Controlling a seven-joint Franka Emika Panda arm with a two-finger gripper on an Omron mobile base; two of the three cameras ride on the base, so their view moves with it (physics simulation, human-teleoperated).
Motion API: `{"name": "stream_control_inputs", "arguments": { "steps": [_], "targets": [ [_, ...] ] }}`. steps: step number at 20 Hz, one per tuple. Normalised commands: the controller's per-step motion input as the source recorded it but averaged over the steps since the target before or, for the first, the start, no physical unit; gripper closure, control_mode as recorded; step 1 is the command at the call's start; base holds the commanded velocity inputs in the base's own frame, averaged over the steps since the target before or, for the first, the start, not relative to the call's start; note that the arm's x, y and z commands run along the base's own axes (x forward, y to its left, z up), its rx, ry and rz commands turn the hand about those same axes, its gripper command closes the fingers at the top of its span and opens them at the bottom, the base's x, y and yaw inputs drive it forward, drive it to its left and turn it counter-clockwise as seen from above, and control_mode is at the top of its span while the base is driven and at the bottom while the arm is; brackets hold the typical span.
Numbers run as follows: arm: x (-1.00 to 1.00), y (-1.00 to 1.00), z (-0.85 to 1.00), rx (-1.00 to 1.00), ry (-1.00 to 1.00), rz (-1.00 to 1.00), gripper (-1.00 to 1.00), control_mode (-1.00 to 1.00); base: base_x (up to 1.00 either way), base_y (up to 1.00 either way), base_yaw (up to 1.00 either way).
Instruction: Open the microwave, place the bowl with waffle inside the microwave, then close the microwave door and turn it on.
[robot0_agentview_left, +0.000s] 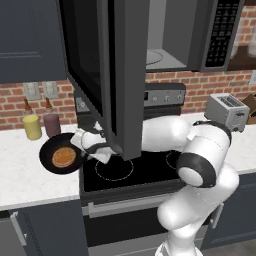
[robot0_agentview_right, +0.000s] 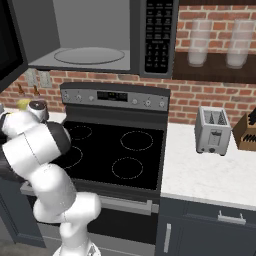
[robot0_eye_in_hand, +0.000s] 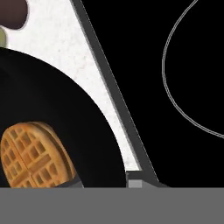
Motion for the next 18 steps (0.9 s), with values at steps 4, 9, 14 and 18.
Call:
{"name": "stream_control_inputs", "arguments": {
  "steps": [4, 9, 14, 18],
  "targets": [
    [-0.98, -0.9, 0.84, 0.18, -0.28, -0.15, 1.0, -1.0, 0.0, 0.0, 0.0],
    [-1.0, -1.0, 0.84, 0.2, -0.12, -0.27, 1.0, -1.0, 0.0, 0.0, 0.0],
    [-0.99, -1.0, 0.91, 0.2, -0.01, -0.33, 1.0, -1.0, 0.0, 0.0, 0.0],
    [-0.99, -0.95, 1.0, 0.21, 0.0, -0.34, 1.0, -1.0, 0.0, 0.0, 0.0]
  ]
}}
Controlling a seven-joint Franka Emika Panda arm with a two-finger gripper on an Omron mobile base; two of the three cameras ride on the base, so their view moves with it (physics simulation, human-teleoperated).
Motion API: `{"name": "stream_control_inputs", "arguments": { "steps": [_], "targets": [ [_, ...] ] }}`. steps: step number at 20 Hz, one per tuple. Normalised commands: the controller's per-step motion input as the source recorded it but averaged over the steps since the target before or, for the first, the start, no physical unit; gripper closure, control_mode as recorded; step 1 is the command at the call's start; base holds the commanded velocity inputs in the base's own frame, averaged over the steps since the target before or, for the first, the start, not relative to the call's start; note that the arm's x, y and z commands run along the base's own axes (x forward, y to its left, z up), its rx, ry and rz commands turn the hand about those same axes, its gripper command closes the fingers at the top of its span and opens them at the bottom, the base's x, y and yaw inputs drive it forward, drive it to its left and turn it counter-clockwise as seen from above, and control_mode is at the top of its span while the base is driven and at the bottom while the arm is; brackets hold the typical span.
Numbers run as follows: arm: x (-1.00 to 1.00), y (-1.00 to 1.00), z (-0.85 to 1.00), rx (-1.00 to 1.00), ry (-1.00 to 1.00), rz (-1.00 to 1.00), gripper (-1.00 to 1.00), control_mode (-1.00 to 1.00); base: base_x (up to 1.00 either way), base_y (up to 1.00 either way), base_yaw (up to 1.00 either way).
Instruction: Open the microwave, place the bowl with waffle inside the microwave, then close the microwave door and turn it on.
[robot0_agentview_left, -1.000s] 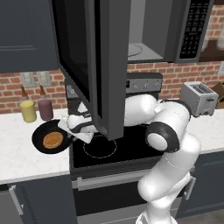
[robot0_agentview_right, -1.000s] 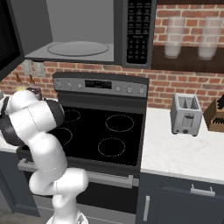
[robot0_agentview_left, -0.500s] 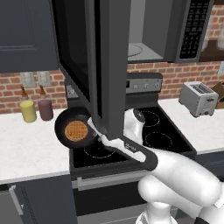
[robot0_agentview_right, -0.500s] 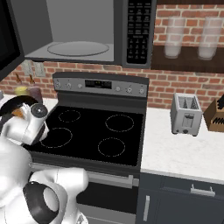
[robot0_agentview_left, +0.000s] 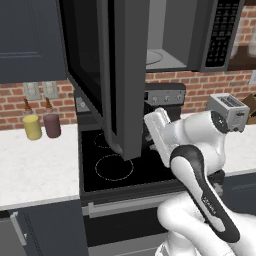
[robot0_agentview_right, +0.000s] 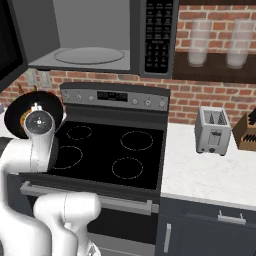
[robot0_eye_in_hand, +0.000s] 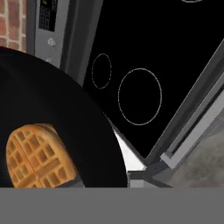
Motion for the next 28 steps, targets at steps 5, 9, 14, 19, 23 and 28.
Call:
{"name": "stream_control_inputs", "arguments": {
  "steps": [5, 9, 14, 19, 23, 28],
  "targets": [
    [-0.78, -0.61, 1.0, 0.19, 0.0, -0.24, 1.0, -1.0, 0.0, 0.0, 0.0],
    [-0.63, -0.51, 1.0, 0.19, 0.0, -0.2, 1.0, -1.0, 0.0, 0.0, 0.0],
    [-0.18, -0.07, 1.0, 0.18, 0.0, -0.05, 1.0, -1.0, 0.0, 0.0, 0.0],
    [0.04, 0.0, 0.95, 0.12, 0.04, 0.0, 1.0, -1.0, 0.0, 0.0, 0.0],
    [0.0, 0.0, 0.29, 0.01, 0.01, 0.0, 1.0, -1.0, 0.0, 0.0, 0.0],
    [0.11, 0.0, -0.4, -0.12, 0.0, 0.0, 1.0, -1.0, 0.0, 0.0, 0.0]
  ]
}}
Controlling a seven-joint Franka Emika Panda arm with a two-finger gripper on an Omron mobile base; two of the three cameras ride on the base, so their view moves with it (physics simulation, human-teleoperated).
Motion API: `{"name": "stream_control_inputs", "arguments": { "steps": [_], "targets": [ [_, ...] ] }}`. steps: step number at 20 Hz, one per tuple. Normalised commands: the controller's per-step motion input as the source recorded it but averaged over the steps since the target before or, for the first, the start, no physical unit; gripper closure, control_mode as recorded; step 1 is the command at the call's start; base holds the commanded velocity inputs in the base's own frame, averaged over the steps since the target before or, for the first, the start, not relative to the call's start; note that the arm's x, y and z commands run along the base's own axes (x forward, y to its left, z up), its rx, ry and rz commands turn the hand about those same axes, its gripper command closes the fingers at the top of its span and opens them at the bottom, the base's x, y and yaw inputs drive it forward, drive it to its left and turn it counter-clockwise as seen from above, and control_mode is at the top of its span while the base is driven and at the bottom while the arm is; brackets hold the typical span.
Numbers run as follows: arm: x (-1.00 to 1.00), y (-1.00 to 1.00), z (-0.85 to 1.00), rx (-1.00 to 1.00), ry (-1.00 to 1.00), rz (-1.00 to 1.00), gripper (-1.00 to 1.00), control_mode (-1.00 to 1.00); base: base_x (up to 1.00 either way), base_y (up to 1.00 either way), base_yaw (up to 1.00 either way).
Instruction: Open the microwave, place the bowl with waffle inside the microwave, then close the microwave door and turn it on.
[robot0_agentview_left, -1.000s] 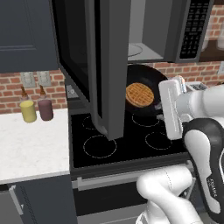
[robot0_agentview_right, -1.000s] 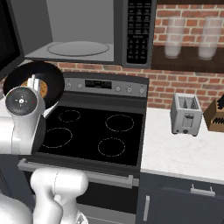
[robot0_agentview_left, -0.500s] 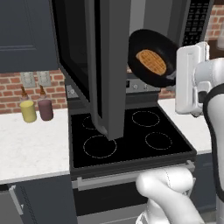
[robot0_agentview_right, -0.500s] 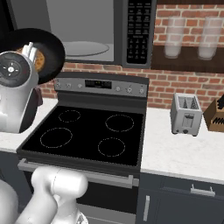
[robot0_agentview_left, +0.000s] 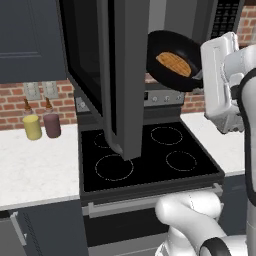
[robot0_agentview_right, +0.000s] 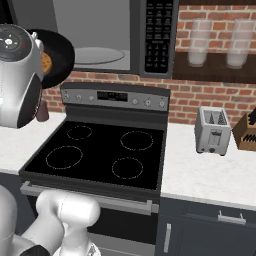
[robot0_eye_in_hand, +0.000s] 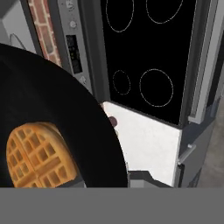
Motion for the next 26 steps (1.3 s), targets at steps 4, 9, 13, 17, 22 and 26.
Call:
{"name": "stream_control_inputs", "arguments": {
  "steps": [4, 9, 13, 17, 22, 26],
  "targets": [
    [0.18, 0.0, -0.21, -0.08, 0.0, 0.0, 1.0, -1.0, 0.0, 0.0, 0.0],
    [0.35, 0.0, 0.03, 0.0, -0.02, -0.01, 1.0, -1.0, 0.0, 0.0, 0.0],
    [0.59, 0.0, 0.05, 0.0, 0.0, -0.07, 1.0, -1.0, 0.0, 0.0, 0.0],
    [0.67, 0.0, 0.0, 0.0, 0.03, -0.06, 1.0, -1.0, 0.0, 0.0, 0.0],
    [0.53, 0.0, 0.0, 0.0, 0.02, -0.05, 1.0, -1.0, 0.0, 0.0, 0.0],
    [0.42, 0.07, 0.0, 0.0, 0.0, -0.02, 1.0, -1.0, 0.0, 0.0, 0.0]
  ]
}}
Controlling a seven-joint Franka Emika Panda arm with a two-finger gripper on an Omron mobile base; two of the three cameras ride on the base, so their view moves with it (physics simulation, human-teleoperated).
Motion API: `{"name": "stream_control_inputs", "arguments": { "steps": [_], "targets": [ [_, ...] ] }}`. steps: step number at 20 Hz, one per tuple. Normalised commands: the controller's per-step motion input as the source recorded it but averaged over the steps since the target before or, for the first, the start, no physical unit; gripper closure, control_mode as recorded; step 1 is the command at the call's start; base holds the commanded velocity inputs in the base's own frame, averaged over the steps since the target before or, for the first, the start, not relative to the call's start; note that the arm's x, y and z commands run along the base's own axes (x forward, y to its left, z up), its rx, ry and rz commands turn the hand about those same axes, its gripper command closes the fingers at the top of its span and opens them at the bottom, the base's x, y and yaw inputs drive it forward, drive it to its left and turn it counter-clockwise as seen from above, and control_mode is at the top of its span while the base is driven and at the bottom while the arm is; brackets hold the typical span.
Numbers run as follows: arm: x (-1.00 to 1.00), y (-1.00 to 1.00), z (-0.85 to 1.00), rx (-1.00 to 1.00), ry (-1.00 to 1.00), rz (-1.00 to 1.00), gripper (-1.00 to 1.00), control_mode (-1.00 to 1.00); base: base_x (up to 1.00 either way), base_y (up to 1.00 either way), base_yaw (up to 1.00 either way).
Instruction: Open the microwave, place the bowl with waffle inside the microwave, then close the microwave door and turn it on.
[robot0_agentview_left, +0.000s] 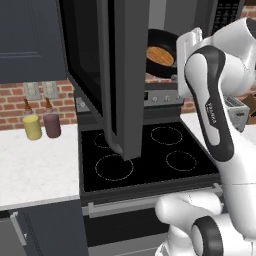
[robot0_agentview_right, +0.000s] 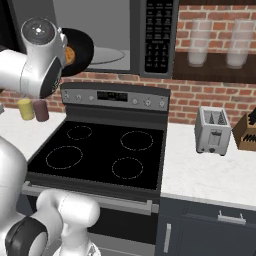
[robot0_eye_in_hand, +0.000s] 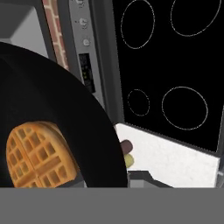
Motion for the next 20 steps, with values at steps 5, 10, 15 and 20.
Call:
{"name": "stream_control_inputs", "arguments": {
  "steps": [5, 10, 15, 20],
  "targets": [
    [0.44, 0.16, 0.0, 0.0, 0.0, -0.01, 1.0, -1.0, 0.0, 0.0, 0.0],
    [0.47, 0.19, 0.0, 0.0, 0.0, -0.01, 1.0, -1.0, 0.0, 0.0, 0.0],
    [0.53, 0.12, 0.0, 0.0, 0.0, -0.02, 1.0, -1.0, 0.0, 0.0, 0.0],
    [0.55, 0.01, 0.0, 0.0, 0.0, -0.02, 1.0, -1.0, 0.0, 0.0, 0.0]
  ]
}}
